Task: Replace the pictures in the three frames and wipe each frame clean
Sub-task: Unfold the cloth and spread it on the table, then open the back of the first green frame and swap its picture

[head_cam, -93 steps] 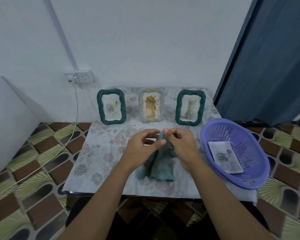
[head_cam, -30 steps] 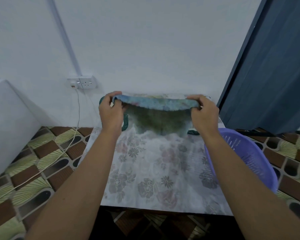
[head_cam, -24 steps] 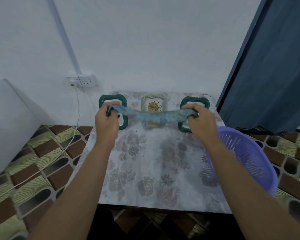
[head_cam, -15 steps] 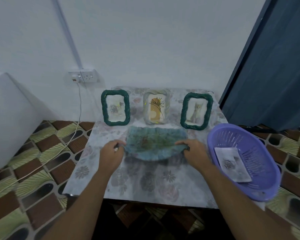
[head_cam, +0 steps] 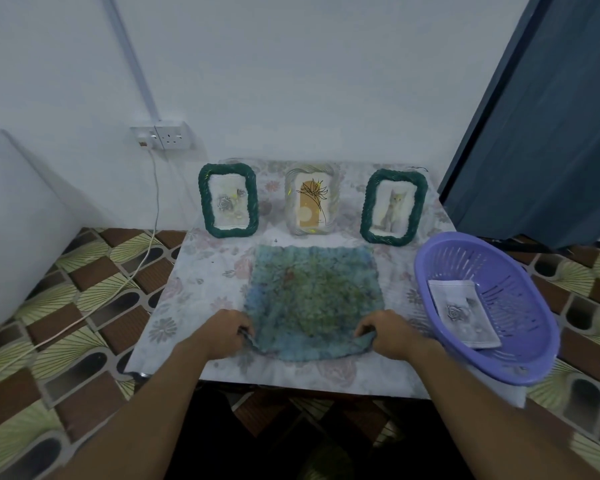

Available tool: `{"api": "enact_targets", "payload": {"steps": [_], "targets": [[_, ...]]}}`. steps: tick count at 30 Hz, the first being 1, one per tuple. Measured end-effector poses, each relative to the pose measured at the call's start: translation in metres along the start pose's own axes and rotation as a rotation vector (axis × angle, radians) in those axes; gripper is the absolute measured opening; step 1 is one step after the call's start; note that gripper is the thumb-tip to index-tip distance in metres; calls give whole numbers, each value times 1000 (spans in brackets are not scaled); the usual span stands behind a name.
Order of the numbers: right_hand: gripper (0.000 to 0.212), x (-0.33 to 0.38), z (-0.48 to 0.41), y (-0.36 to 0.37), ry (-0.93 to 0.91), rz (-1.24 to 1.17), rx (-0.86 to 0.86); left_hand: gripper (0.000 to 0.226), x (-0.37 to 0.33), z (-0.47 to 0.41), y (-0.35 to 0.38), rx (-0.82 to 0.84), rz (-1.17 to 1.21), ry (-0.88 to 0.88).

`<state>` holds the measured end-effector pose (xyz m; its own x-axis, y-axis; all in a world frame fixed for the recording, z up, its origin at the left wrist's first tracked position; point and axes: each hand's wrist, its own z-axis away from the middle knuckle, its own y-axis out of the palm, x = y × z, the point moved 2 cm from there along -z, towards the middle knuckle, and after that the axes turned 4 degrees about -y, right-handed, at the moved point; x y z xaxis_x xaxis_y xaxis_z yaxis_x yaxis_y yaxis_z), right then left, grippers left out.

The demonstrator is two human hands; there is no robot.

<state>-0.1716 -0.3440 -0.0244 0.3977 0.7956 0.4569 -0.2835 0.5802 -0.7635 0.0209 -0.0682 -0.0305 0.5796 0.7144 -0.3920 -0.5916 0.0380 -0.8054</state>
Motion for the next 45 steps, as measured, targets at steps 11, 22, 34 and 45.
{"api": "enact_targets", "payload": {"steps": [11,22,34,45], "targets": [[18,51,-22,-7,-81,-155,49,25,-24,-10,-13,-50,104,25],[19,165,-107,-31,-158,-812,-327,22,-17,-50,-78,-574,658,-150],[69,203,-220,-35,67,-874,-321,54,78,-127,-121,-620,727,-511],[62,205,-251,-51,-5,-945,-231,38,97,-156,-125,-637,762,-410]]}}
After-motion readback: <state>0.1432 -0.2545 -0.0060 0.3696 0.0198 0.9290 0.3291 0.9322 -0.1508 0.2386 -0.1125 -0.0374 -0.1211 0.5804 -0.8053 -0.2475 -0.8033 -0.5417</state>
